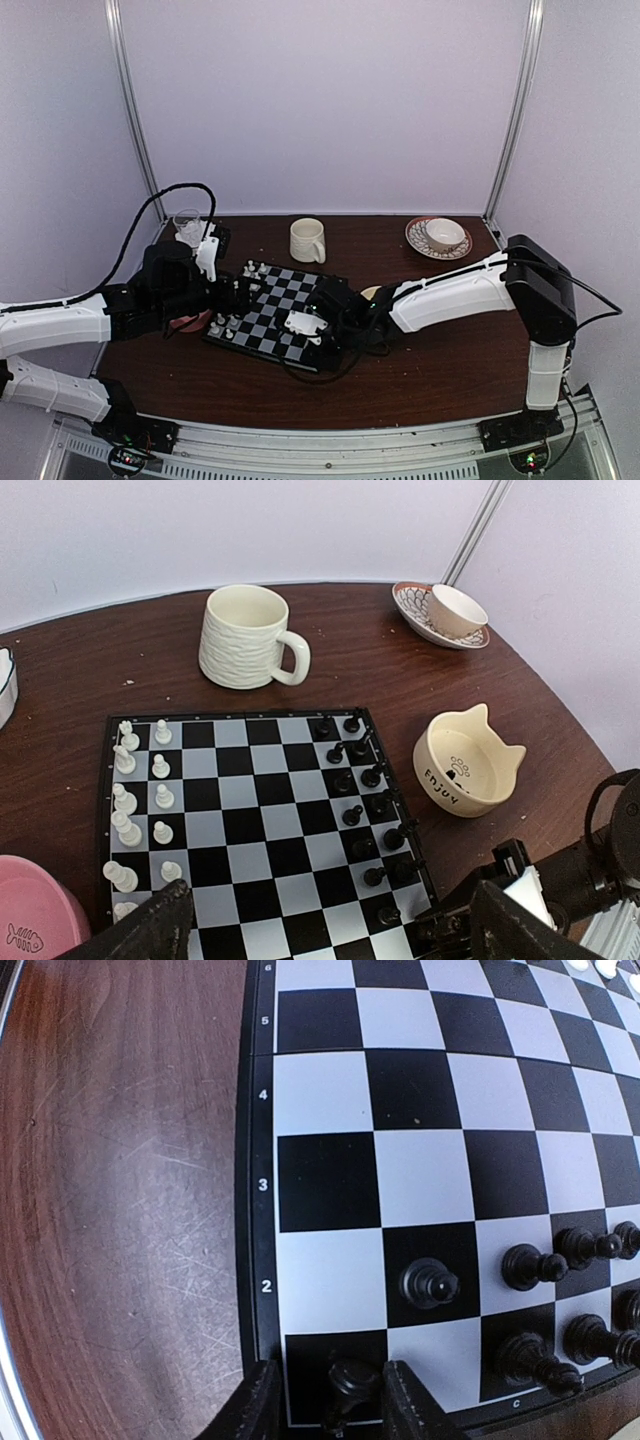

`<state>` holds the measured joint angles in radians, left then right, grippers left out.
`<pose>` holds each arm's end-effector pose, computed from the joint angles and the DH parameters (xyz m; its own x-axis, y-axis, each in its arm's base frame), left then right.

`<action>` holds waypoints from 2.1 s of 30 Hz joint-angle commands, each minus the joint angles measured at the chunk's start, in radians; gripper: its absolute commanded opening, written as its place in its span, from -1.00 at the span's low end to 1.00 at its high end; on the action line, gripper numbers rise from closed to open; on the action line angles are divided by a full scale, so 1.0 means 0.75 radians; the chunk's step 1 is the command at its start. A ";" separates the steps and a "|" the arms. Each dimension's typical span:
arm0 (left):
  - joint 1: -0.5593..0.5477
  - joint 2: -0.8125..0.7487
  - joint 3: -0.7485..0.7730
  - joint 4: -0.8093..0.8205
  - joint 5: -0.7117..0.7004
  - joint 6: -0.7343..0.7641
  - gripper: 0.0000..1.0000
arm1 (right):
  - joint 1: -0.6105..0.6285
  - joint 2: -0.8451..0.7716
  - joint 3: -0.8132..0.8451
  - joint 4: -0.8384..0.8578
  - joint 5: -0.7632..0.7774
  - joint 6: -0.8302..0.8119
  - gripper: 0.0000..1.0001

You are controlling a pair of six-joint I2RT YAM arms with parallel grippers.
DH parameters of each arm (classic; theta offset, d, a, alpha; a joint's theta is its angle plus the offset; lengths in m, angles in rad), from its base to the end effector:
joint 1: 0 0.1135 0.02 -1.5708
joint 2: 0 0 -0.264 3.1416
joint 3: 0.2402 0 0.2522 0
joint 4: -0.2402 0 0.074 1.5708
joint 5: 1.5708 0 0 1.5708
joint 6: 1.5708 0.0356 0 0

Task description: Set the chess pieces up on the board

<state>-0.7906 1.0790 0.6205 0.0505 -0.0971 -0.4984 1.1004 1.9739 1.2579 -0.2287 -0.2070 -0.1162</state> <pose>0.1727 -0.1696 0.2482 -0.5534 -0.1172 -0.8246 0.4330 0.8053 -0.4050 0.1800 0.3701 0.1526 -0.2573 -0.7564 -0.6013 -0.9633 0.2502 0.0975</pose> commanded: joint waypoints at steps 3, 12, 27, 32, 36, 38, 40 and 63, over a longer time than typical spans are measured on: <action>0.009 -0.005 0.017 0.031 -0.014 0.008 0.93 | 0.010 -0.072 -0.052 -0.001 0.040 -0.016 -0.32; 0.009 -0.003 0.017 0.031 -0.020 0.012 0.93 | 0.011 -0.065 -0.054 -0.030 0.059 -0.019 -0.38; 0.010 -0.012 0.019 0.026 -0.018 0.016 0.93 | 0.010 -0.098 -0.072 -0.034 0.045 -0.025 -0.85; 0.010 -0.015 0.019 0.025 -0.016 0.016 0.93 | 0.010 -0.114 -0.076 -0.034 0.048 -0.021 -0.90; 0.009 -0.018 0.018 0.023 -0.009 0.018 0.93 | 0.011 -0.151 -0.084 -0.044 0.063 -0.026 -0.89; 0.009 -0.017 0.021 0.023 -0.001 0.020 0.93 | 0.010 -0.176 -0.096 -0.042 0.079 -0.027 -0.90; 0.010 -0.019 0.021 0.026 0.012 0.018 0.93 | 0.010 -0.204 -0.116 -0.028 0.091 -0.028 -0.90; 0.010 0.363 0.220 0.194 0.867 -0.309 0.45 | 0.010 -0.549 -0.340 0.205 0.227 0.022 -0.93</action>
<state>-0.7853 1.2957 0.7456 0.1101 0.3672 -0.6655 1.1019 1.6054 1.0290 -0.1322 -0.0887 -0.1192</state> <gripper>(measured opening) 0.760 0.047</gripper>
